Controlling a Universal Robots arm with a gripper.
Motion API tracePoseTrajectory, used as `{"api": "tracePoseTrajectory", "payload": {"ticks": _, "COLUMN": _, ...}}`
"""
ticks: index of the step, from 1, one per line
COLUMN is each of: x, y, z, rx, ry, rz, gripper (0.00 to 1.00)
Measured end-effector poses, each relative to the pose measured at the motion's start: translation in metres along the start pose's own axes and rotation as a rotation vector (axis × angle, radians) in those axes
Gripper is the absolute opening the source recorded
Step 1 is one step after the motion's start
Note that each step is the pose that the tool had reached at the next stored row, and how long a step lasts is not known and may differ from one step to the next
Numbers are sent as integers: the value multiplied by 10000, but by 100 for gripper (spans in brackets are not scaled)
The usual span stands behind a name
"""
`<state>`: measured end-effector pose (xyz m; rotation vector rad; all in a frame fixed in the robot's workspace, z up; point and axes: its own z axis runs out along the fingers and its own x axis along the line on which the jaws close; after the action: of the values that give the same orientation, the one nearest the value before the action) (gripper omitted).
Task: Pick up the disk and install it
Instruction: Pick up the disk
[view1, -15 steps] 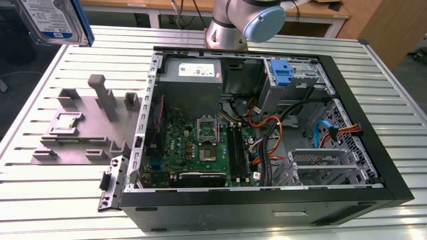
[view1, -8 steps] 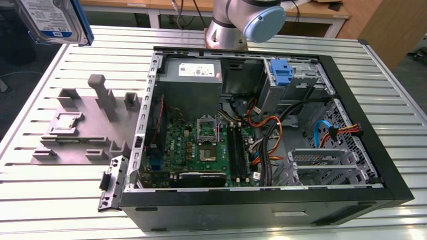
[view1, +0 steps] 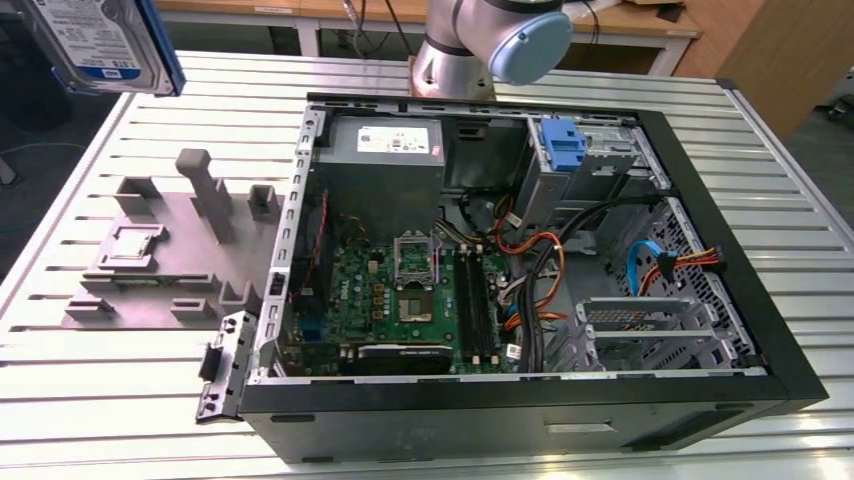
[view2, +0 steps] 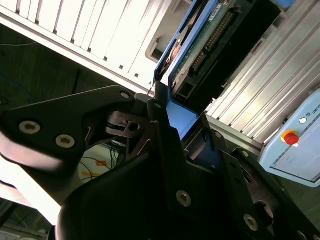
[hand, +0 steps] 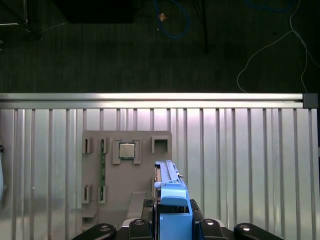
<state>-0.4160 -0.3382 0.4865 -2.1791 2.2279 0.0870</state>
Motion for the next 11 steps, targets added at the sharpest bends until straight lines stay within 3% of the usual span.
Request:
{"api": "tracePoseTrajectory", "payload": {"ticks": 3, "x": 7, "y": -9, "z": -1, "rx": 0, "ry": 0, "rz": 2, "gripper": 36}}
{"api": "tracePoseTrajectory", "payload": {"ticks": 4, "x": 7, "y": -48, "z": -2, "rx": -1, "ry": 0, "rz": 1, "gripper": 36}}
{"api": "tracePoseTrajectory", "payload": {"ticks": 11, "x": 6, "y": -115, "z": -3, "rx": 0, "ry": 0, "rz": 1, "gripper": 36}}
